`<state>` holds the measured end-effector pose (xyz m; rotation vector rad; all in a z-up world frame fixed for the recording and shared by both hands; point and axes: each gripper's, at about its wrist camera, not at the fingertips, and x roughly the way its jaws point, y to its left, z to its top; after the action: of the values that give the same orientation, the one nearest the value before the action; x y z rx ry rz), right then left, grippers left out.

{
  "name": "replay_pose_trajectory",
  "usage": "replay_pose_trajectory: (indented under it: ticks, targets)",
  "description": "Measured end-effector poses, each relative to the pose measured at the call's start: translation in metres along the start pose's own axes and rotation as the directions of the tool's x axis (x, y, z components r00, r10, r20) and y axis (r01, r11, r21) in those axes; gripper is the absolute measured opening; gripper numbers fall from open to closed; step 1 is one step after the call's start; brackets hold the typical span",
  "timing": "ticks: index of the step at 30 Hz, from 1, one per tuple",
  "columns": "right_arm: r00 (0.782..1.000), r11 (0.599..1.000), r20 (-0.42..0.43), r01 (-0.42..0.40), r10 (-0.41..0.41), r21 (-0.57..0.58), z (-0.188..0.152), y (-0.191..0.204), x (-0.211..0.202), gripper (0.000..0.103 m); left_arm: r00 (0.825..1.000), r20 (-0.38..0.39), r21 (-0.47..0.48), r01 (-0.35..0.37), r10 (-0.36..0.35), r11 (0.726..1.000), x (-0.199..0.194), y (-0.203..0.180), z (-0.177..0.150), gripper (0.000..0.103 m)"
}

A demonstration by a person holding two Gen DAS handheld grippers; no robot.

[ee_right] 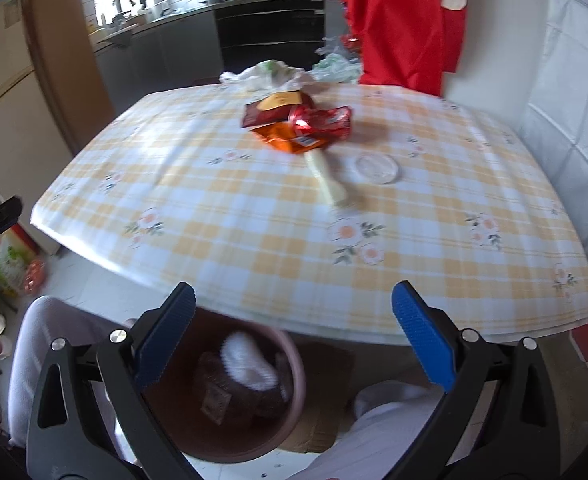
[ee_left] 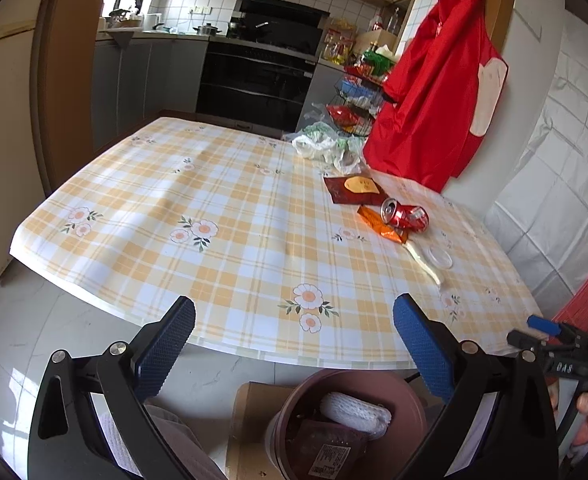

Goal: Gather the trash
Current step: 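Reach both tools toward the white plastic spoon and clear round lid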

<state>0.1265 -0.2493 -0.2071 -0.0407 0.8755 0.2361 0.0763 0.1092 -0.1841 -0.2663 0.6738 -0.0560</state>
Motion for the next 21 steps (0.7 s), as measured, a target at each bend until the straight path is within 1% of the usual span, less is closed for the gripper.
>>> replay_pose_trajectory:
  ticks: [4,7,12,15,17,21]
  targets:
    - [0.999,0.999,0.001,0.050,-0.050,-0.002,0.005,-0.011,0.012,0.097,1.000,-0.025,0.017,-0.004,0.005,1.000,0.012,-0.004,-0.001,0.097]
    - [0.999,0.999,-0.003,0.048,-0.048,-0.021,0.010,-0.017,0.024,0.097,0.999,-0.036,0.033,-0.005,0.006,0.999,0.021,-0.008,0.000,0.097]
    - [1.000,0.999,-0.010,0.015,-0.015,-0.036,0.024,-0.032,0.047,0.097,0.999,-0.048,0.066,0.001,0.003,0.998,0.041,-0.019,0.008,0.097]
    - [0.999,0.999,-0.032,0.019,-0.020,-0.045,0.036,-0.045,0.065,0.097,0.999,-0.053,0.104,0.011,-0.006,0.995,0.057,-0.032,0.016,0.097]
    - [0.998,0.999,-0.057,-0.018,0.016,-0.035,0.048,-0.059,0.076,0.097,0.998,-0.061,0.126,0.029,-0.022,0.992,0.071,-0.046,0.023,0.097]
    - [0.996,0.997,-0.057,0.062,-0.065,-0.047,0.064,-0.081,0.089,0.097,0.993,-0.085,0.160,0.090,-0.077,0.983,0.105,-0.080,0.037,0.097]
